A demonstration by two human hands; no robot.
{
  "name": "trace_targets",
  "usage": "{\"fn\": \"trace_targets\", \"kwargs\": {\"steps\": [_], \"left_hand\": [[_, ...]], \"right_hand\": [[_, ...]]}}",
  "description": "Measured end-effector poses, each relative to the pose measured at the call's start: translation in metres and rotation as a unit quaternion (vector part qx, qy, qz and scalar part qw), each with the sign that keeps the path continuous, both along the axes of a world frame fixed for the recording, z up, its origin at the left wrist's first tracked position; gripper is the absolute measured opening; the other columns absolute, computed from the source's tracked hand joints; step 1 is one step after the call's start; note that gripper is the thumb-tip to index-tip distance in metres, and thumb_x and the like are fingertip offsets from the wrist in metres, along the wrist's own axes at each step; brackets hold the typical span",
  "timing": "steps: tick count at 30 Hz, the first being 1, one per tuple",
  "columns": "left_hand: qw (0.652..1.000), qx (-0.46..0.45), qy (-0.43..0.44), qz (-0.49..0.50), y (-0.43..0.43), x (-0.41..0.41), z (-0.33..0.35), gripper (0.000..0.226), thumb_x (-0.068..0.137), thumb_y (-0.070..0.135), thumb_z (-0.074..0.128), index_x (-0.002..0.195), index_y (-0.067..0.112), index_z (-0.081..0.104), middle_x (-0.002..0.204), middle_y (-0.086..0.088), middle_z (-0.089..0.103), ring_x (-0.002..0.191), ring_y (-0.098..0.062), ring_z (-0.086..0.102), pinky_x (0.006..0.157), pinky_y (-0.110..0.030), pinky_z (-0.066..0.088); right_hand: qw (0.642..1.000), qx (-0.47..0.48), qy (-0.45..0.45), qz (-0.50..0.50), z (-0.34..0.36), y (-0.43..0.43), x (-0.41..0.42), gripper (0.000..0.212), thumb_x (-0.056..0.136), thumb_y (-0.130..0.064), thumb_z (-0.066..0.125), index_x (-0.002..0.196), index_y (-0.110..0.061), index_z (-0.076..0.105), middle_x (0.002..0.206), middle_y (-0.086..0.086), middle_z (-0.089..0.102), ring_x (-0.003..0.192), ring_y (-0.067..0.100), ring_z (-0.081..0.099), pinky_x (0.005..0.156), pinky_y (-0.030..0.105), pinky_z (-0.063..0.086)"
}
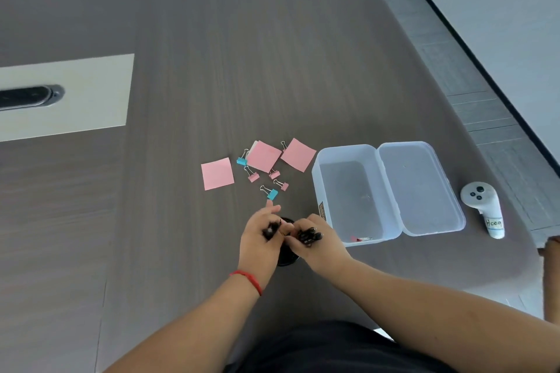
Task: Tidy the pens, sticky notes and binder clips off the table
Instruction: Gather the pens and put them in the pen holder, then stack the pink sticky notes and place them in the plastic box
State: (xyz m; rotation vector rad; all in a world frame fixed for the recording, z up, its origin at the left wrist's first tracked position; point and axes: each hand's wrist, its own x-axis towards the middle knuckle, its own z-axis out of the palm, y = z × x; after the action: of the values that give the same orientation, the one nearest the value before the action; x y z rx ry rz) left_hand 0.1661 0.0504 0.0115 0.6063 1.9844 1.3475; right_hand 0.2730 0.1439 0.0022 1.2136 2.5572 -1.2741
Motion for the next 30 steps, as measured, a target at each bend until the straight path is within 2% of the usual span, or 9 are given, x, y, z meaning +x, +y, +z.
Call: {"fn": "trace_targets", "kwargs": {"steps": [2, 6, 9, 13, 17, 21, 23, 27, 30], "left_hand": [[0.997, -0.004, 0.058, -0.041, -0.002, 0.0, -0.005, 0.016, 0.083, -0.001, 0.062, 0.075, 0.012, 0.067, 0.125, 0.012, 0.056, 0.127, 0.017, 0.032, 0.101, 0.003, 0.025], [0.981, -0.034, 0.16, -0.099, -0.002, 0.002, -0.014, 0.009, 0.088, 0.017, 0.062, 0.081, 0.02, 0.067, 0.138, 0.015, 0.046, 0.145, -0.004, 0.011, 0.119, -0.026, 0.005], [0.983, -0.052, 0.16, -0.074, -0.004, 0.003, -0.013, 0.007, 0.086, 0.027, 0.065, 0.083, 0.021, 0.066, 0.136, 0.02, 0.041, 0.144, -0.001, 0.003, 0.119, -0.03, -0.003], [0.993, -0.061, 0.098, -0.033, -0.004, -0.005, -0.008, 0.011, 0.085, 0.035, 0.064, 0.092, 0.028, 0.06, 0.137, 0.011, 0.049, 0.144, -0.011, 0.024, 0.119, -0.033, 0.015], [0.997, -0.056, 0.027, -0.047, -0.002, -0.013, -0.002, 0.042, 0.077, 0.052, 0.064, 0.113, 0.038, 0.048, 0.131, 0.01, 0.053, 0.122, -0.011, 0.049, 0.104, -0.033, 0.043], [0.991, -0.037, 0.049, -0.116, -0.009, -0.03, -0.001, 0.081, 0.062, 0.087, 0.04, 0.123, 0.034, 0.046, 0.131, 0.013, 0.051, 0.121, -0.002, 0.047, 0.102, -0.024, 0.035], [0.995, -0.006, 0.046, -0.086, -0.011, -0.044, -0.002, 0.093, 0.058, 0.093, 0.027, 0.122, 0.028, 0.05, 0.128, 0.012, 0.054, 0.123, 0.002, 0.046, 0.102, -0.019, 0.033], [0.996, 0.023, 0.057, 0.06, 0.004, -0.083, 0.002, 0.073, 0.069, 0.085, 0.029, 0.104, 0.027, 0.057, 0.11, 0.012, 0.06, 0.105, 0.01, 0.051, 0.09, -0.007, 0.038], [0.99, -0.019, 0.032, 0.133, 0.025, -0.121, 0.004, 0.022, 0.086, 0.051, 0.05, 0.09, 0.03, 0.056, 0.101, 0.012, 0.061, 0.098, 0.001, 0.056, 0.09, -0.028, 0.045]], "right_hand": [[1.0, -0.004, -0.01, 0.01, -0.003, 0.001, -0.001, 0.015, 0.087, -0.042, 0.063, 0.093, -0.029, 0.061, 0.092, -0.007, 0.046, 0.081, 0.013, 0.054, 0.076, 0.021, 0.045], [0.999, 0.004, -0.02, 0.044, -0.005, 0.001, -0.001, 0.026, 0.082, -0.043, 0.066, 0.102, -0.03, 0.06, 0.095, -0.008, 0.045, 0.082, 0.014, 0.055, 0.078, 0.024, 0.05], [0.998, 0.007, 0.011, 0.055, -0.004, 0.001, 0.001, 0.041, 0.076, -0.044, 0.072, 0.113, -0.032, 0.058, 0.1, -0.009, 0.044, 0.087, 0.013, 0.055, 0.08, 0.029, 0.053], [0.997, 0.009, 0.039, 0.067, 0.005, 0.002, -0.002, 0.059, 0.075, -0.053, 0.071, 0.124, -0.034, 0.044, 0.118, -0.012, 0.042, 0.099, 0.007, 0.051, 0.088, 0.021, 0.051], [0.995, 0.005, 0.028, 0.095, 0.021, 0.015, 0.0, 0.059, 0.081, -0.055, 0.061, 0.13, -0.038, 0.034, 0.127, -0.016, 0.036, 0.104, 0.005, 0.048, 0.091, 0.022, 0.046], [0.991, 0.07, 0.058, 0.1, 0.037, 0.043, -0.008, 0.049, 0.087, -0.058, 0.038, 0.125, -0.029, 0.045, 0.117, -0.011, 0.047, 0.096, 0.003, 0.052, 0.086, 0.021, 0.042], [0.992, 0.076, 0.082, 0.052, 0.042, 0.059, -0.024, 0.042, 0.09, -0.048, 0.042, 0.121, -0.022, 0.051, 0.107, -0.009, 0.05, 0.088, 0.007, 0.054, 0.078, 0.019, 0.041], [0.995, 0.078, 0.055, -0.012, 0.04, 0.088, -0.066, 0.027, 0.093, -0.025, 0.053, 0.12, -0.023, 0.05, 0.107, -0.006, 0.052, 0.083, 0.009, 0.056, 0.077, 0.024, 0.042], [0.997, 0.07, 0.008, -0.006, 0.03, 0.105, -0.1, 0.032, 0.09, -0.021, 0.054, 0.122, -0.026, 0.048, 0.114, -0.005, 0.051, 0.087, 0.013, 0.056, 0.074, 0.026, 0.042]]}}
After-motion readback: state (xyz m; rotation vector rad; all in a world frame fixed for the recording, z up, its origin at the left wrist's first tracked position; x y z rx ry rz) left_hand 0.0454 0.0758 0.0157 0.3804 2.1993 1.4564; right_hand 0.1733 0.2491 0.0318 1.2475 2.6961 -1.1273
